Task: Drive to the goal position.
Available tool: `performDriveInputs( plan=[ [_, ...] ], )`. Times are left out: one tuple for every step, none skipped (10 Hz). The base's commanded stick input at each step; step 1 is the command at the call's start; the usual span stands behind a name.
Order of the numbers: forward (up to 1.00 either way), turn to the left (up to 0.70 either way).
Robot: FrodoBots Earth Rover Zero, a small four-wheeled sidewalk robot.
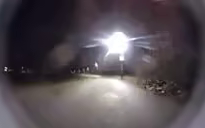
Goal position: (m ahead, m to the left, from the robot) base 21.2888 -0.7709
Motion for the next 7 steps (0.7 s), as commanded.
performDriveInputs(
  plan=[
    [1.0,0.04],
    [1.0,0.04],
    [1.0,0.04],
    [1.0,0.03],
    [1.0,0.06],
    [1.0,0.09],
    [1.0,0.12]
  ],
)
